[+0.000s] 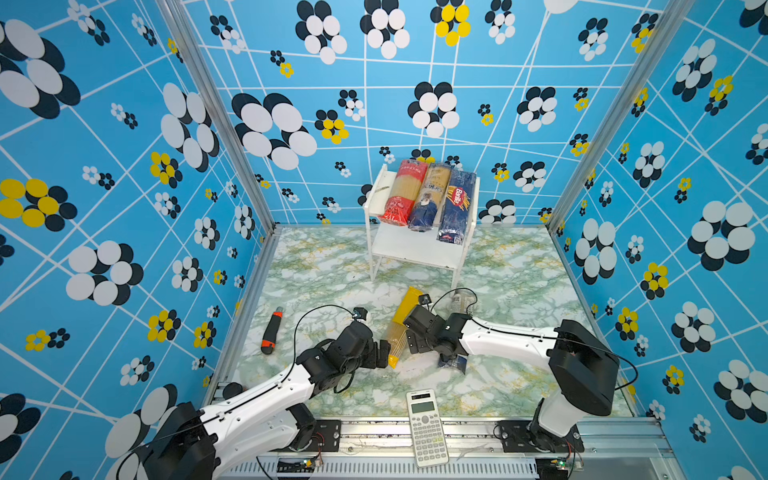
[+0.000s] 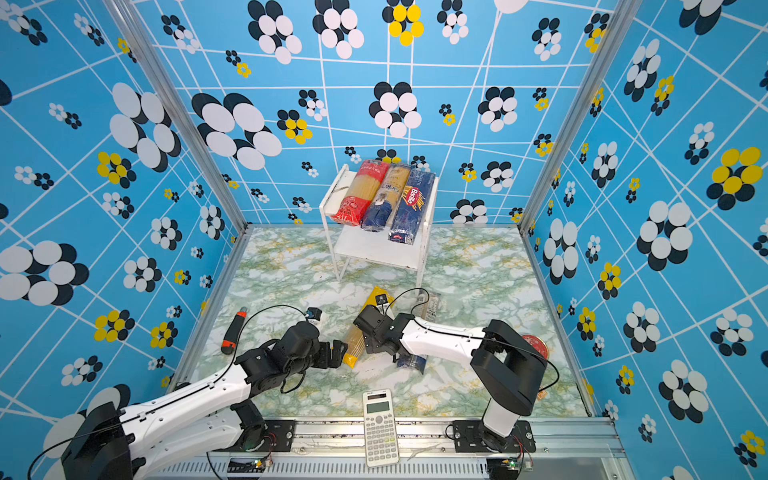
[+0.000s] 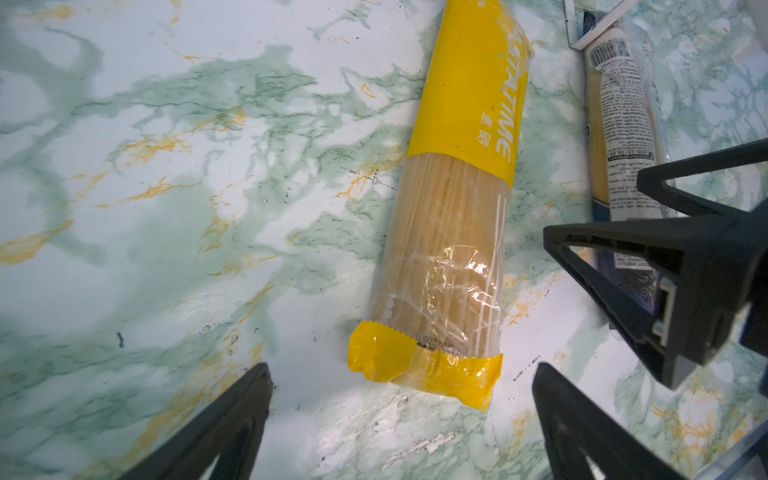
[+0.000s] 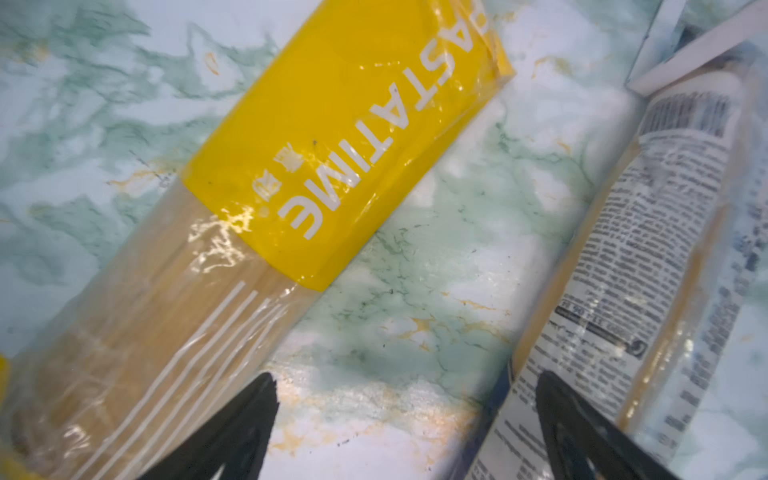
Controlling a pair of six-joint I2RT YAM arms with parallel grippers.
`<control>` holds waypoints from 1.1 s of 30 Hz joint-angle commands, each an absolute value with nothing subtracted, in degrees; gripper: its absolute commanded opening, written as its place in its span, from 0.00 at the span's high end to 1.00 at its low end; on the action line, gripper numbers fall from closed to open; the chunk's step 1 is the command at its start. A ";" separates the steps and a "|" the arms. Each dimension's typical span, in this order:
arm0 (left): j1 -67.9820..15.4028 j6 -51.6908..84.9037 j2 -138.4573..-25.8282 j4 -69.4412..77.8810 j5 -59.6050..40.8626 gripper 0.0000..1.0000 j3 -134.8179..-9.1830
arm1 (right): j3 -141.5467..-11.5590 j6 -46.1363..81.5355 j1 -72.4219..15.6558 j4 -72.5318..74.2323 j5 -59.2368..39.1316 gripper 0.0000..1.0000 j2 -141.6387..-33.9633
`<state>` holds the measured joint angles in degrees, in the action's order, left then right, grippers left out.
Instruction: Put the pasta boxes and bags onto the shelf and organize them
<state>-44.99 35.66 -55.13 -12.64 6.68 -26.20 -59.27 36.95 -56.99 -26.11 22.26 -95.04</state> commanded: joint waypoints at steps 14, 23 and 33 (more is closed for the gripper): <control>-44.44 32.68 -59.40 -9.81 5.35 0.01 -27.63 | -52.91 39.11 -54.67 -30.41 27.51 0.01 -87.59; -44.49 32.62 -59.24 -8.60 4.78 0.01 -26.96 | -52.81 39.80 -54.18 -31.26 28.72 0.01 -87.63; -44.60 27.60 -62.51 -5.95 3.28 0.01 -27.34 | -51.30 42.79 -51.78 -33.34 29.58 0.01 -87.04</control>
